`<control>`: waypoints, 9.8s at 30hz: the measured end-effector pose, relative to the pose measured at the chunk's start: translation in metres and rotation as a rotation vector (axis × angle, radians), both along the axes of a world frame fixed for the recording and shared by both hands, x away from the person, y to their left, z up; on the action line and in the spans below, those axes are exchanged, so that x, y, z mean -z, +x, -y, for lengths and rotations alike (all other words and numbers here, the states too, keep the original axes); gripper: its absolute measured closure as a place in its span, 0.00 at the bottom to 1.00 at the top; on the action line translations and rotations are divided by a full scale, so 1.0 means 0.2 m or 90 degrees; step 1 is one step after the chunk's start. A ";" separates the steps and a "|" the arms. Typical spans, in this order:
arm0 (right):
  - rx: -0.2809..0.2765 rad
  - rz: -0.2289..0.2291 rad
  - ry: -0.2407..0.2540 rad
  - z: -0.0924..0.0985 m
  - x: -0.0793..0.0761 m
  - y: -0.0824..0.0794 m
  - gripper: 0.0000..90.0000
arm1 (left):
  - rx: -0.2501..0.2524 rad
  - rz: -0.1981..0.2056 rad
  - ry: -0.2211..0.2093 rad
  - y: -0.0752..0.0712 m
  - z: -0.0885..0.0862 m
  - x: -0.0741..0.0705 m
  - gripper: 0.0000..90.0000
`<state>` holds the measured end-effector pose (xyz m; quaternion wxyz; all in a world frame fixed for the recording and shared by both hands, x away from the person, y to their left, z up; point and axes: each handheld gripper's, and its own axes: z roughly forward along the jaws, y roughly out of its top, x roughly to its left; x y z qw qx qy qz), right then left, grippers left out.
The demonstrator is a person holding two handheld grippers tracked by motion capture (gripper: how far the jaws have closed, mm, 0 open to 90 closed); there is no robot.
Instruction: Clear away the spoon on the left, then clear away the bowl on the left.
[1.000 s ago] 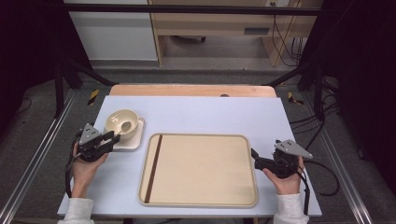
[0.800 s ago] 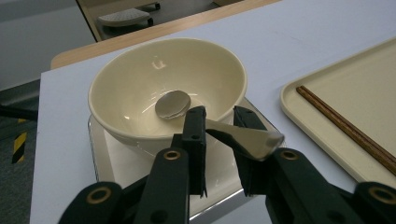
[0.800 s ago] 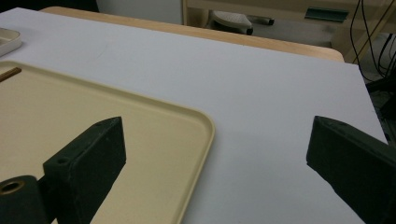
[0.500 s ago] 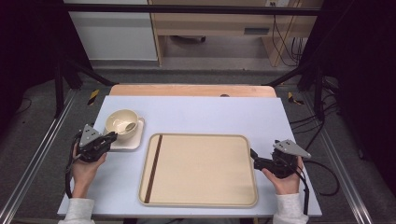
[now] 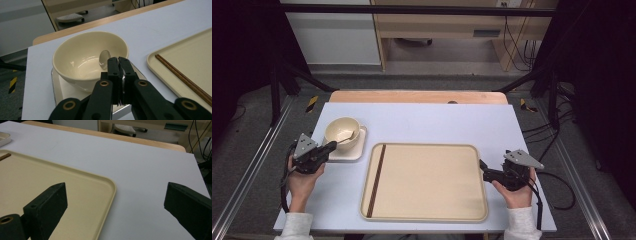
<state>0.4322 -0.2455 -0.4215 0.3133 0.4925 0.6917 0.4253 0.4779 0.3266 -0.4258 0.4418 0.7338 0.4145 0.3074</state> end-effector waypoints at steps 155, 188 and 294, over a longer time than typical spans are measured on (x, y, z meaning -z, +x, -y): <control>-0.006 -0.005 -0.006 0.00 0.00 -0.01 0.05 | 0.216 0.025 0.173 -0.23 0.77 0.09 0.81; -0.011 -0.008 -0.004 -0.01 0.00 -0.01 0.05 | 0.226 -0.036 0.208 -0.29 0.80 0.21 0.55; 0.005 -0.004 0.002 0.01 -0.02 -0.01 0.05 | -0.036 0.003 -0.036 0.02 0.15 -0.18 0.22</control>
